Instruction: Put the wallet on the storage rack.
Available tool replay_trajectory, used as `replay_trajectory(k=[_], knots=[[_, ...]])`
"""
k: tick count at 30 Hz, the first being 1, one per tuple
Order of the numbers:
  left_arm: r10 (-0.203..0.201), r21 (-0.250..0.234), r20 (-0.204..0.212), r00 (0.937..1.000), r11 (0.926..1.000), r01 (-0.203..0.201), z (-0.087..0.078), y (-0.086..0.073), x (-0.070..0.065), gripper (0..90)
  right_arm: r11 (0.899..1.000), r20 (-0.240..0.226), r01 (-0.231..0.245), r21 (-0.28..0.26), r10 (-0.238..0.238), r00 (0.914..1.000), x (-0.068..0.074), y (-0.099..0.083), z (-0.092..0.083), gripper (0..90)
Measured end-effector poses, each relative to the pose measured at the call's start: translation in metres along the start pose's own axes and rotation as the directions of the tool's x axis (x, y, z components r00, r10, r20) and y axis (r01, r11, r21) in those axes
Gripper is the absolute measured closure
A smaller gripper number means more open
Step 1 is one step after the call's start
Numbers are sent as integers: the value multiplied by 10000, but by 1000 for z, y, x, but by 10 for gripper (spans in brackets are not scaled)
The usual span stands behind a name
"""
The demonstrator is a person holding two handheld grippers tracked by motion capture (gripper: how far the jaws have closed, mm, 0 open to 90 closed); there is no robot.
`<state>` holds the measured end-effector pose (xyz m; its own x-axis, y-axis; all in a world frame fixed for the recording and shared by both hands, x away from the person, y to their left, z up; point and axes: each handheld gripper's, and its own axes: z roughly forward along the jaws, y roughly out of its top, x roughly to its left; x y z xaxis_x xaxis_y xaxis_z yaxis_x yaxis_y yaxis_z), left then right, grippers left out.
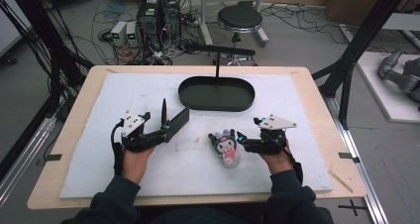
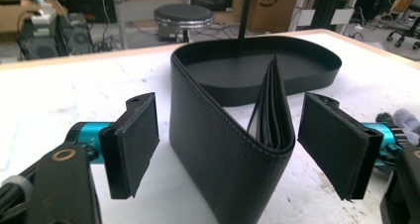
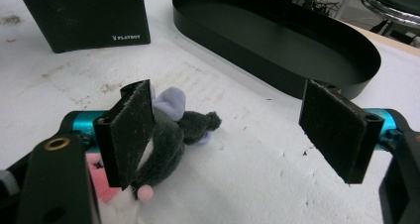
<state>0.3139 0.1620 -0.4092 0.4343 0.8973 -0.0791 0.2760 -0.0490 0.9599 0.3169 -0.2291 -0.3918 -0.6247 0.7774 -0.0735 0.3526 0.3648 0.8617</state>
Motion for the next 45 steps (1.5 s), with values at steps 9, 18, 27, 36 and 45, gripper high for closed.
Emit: replay_trajectory(k=[9, 18, 27, 36, 45], knots=[[847, 838, 494, 9952, 9925, -887, 20, -8, -9, 554, 10000, 16, -45, 8, 45, 10000, 0, 0, 0, 233], [604, 622, 982, 9933, 9958, -667, 25, 12, 1, 763, 9995, 189, -267, -173, 270, 9995, -9, -2, -5, 235], [140, -64, 2336, 9722, 9999, -129, 48, 50, 12, 764, 9984, 364, -479, -315, 490, 9981, -19, -3, -11, 235], [95, -123, 3499, 9367, 9999, -55, 83, 83, 25, 764, 9982, 633, -444, -397, 468, 9969, -27, -4, -17, 235], [428, 48, 4140, 9093, 9988, -492, 125, 101, 22, 764, 9970, 921, -618, -468, 659, 9936, -36, -8, -23, 235]])
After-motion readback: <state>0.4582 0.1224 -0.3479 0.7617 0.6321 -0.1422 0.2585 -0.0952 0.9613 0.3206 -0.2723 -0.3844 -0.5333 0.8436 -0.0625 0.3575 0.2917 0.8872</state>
